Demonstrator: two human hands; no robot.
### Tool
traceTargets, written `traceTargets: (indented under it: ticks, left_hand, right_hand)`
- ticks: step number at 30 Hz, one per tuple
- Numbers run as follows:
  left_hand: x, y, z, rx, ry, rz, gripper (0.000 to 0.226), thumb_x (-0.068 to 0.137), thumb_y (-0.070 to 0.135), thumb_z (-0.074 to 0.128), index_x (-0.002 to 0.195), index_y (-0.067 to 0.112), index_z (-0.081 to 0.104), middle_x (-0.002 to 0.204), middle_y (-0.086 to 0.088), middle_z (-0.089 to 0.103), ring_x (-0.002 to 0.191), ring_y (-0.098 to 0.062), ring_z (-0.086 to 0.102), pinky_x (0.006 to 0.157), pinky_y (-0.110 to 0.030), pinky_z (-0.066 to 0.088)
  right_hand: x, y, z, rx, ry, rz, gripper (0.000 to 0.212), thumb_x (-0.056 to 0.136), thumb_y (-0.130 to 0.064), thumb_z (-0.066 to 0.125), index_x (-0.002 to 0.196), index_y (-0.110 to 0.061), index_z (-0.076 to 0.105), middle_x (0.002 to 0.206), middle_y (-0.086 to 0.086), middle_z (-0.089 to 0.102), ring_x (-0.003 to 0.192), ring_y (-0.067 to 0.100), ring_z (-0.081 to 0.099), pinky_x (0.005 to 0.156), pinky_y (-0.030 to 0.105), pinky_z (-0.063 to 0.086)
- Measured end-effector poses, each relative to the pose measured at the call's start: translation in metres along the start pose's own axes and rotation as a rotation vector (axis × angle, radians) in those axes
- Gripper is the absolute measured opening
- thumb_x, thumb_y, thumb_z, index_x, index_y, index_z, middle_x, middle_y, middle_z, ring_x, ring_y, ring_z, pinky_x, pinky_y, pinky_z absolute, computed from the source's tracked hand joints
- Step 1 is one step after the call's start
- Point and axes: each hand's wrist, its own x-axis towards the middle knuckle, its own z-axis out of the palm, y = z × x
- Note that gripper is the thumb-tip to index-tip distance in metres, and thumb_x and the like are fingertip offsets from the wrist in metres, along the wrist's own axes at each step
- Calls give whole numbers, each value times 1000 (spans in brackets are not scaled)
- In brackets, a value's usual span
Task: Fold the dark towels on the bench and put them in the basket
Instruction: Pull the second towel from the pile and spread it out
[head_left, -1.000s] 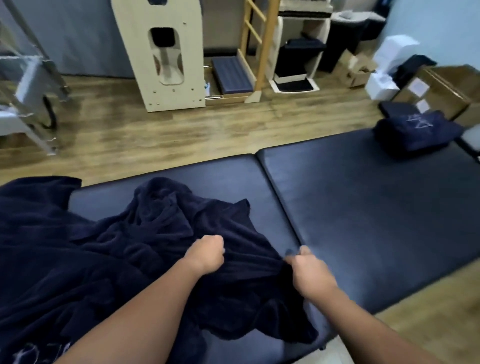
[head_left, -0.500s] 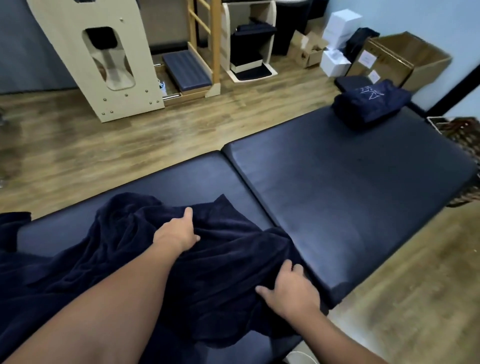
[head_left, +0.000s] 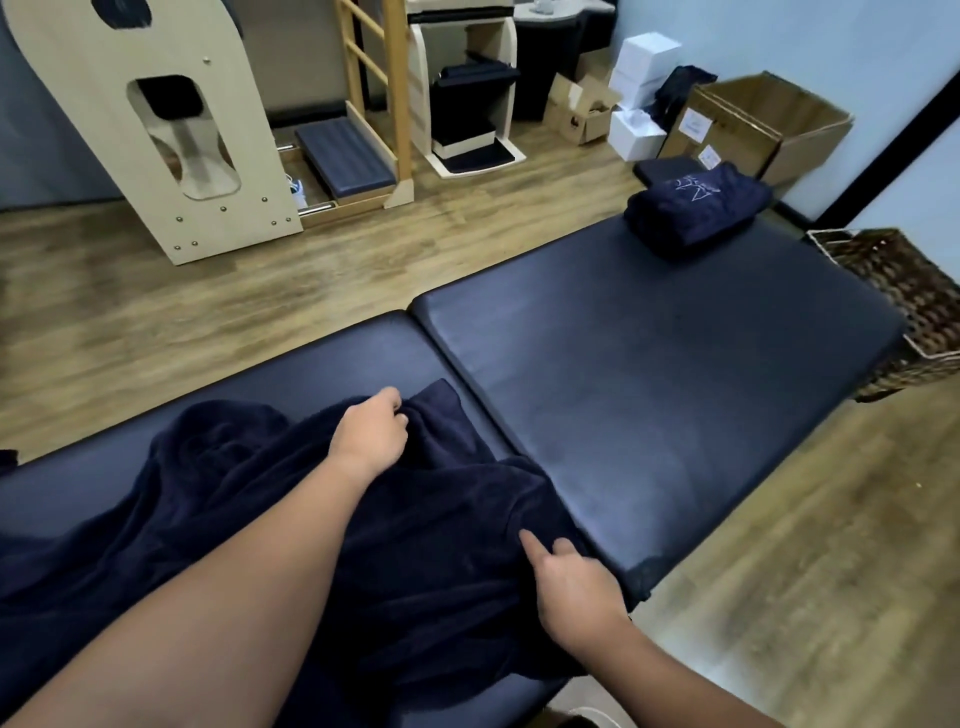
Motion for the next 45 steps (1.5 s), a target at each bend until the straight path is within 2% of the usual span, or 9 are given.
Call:
traceTargets:
  ticks: [5,9,17,22,29,36,40,42,45]
  left_hand:
    - [15,44,8,-162,13,34,27,96,16,53,79,33,42,83,3,58,82,-29,52,93,-58,48]
    - [36,95,22,-206,54,16,29,96,16,55,79,35,43,81,3,58,80,-27,51,98,-64,44]
    - [106,273,59,-211,128,172,22,97,19,58,83,30,45,84,5,58,91,-30,55,96,-49,46]
    - [134,365,68,-326,255,304,12,98,14,59,92,12,48,79,2,52,69,-15,43,64,-23,38]
    - [160,331,119,383,-245,-26,13,91,23,53,80,17,52,100,-11,69,89,-31,64,76,-40,52]
    - [188,346,132,575,37,109,45,94,60,52,107,17,44,99,-5,65,90,-31,63,70,-38,44]
    - [210,362,143,496,-239,84,76,84,65,64,144,34,29,111,-2,65,96,-28,68,79,-39,53]
    - [214,361,150,453,-391,40,64,88,50,66,141,36,34,95,0,70,67,-20,73,69,-33,57]
    - [229,360,154,390,-320,62,22,94,34,62,112,22,53,66,1,71,50,-18,69,59,-30,57]
  right_hand:
    - [20,65,-19,84,65,131,44,90,-12,39,131,-25,46,114,5,54,99,38,66,84,43,52]
    - [43,149,-41,124,149,241,43,90,-15,37,127,-31,54,111,2,54,101,32,66,88,39,52]
    - [107,326,-118,209,444,368,41,85,-6,45,122,-16,59,108,11,55,98,41,63,84,45,52]
    - [130,405,-178,386,678,527,29,87,-10,49,114,-15,60,110,15,51,90,46,59,81,47,48]
    - [160,402,-142,298,225,199,33,90,-33,55,122,-23,57,109,6,64,101,32,65,77,41,54]
    - [181,422,-133,570,453,430,33,101,-40,49,122,-20,66,121,6,57,106,31,61,88,39,45]
    - [197,431,-136,590,329,545,41,98,-28,53,138,-20,51,136,10,48,111,36,58,91,44,47]
    - [200,428,-132,522,199,535,50,94,-27,57,142,-24,44,132,7,44,103,36,61,81,41,48]
    - [204,429,-131,476,170,515,32,96,-29,55,128,-27,60,117,4,52,96,30,62,72,36,45]
